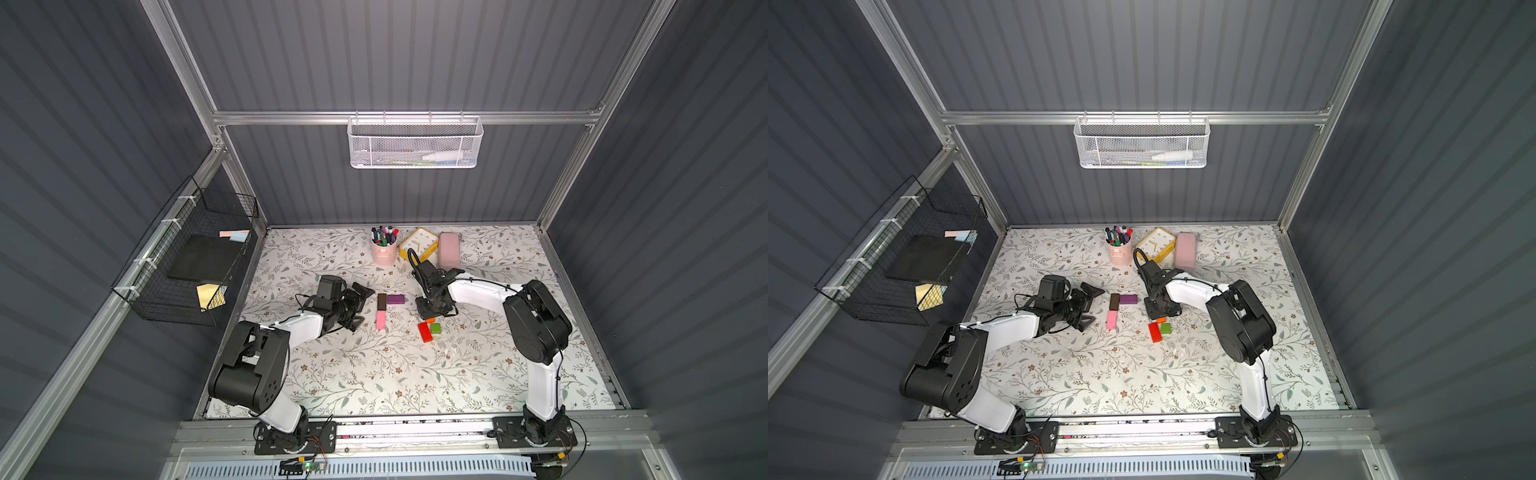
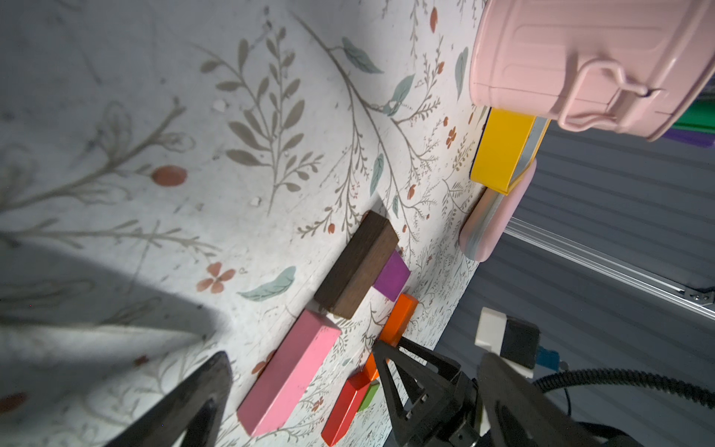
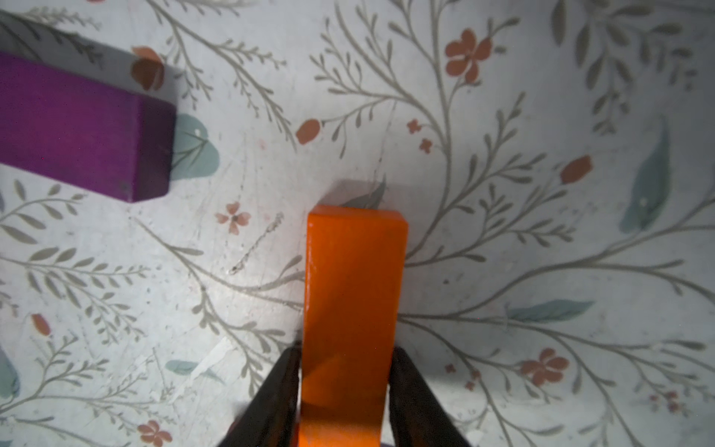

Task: Assemble the number 6 with building blocks
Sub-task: Pick up the building block from the center of the board.

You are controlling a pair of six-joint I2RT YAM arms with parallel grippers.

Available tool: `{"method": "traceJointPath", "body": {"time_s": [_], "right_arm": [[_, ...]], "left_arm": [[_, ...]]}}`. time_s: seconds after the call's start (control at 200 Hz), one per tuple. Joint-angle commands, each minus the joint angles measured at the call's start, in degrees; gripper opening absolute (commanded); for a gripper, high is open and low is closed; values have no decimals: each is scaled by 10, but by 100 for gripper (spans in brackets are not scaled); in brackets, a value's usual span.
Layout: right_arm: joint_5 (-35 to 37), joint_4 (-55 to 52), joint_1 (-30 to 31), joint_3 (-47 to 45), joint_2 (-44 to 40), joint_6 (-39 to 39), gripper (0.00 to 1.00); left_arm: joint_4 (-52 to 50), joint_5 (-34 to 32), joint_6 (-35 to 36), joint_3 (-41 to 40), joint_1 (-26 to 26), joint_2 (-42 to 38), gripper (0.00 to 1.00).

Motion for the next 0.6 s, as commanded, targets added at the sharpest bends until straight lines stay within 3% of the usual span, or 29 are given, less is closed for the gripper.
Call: {"method": "traceJointPath", "body": {"time_s": [0.0, 0.245, 0.595], "right_arm": [[2, -6, -5, 12, 17, -3, 38], [4, -14, -6, 17, 5, -8, 26], [24, -14, 18, -3, -97, -63, 21]], "left_arm": [[-2, 7, 17, -6, 4, 2, 99], [-2, 7, 18, -6, 5, 4, 99], [1, 8, 18, -8, 7, 2, 99]]}}
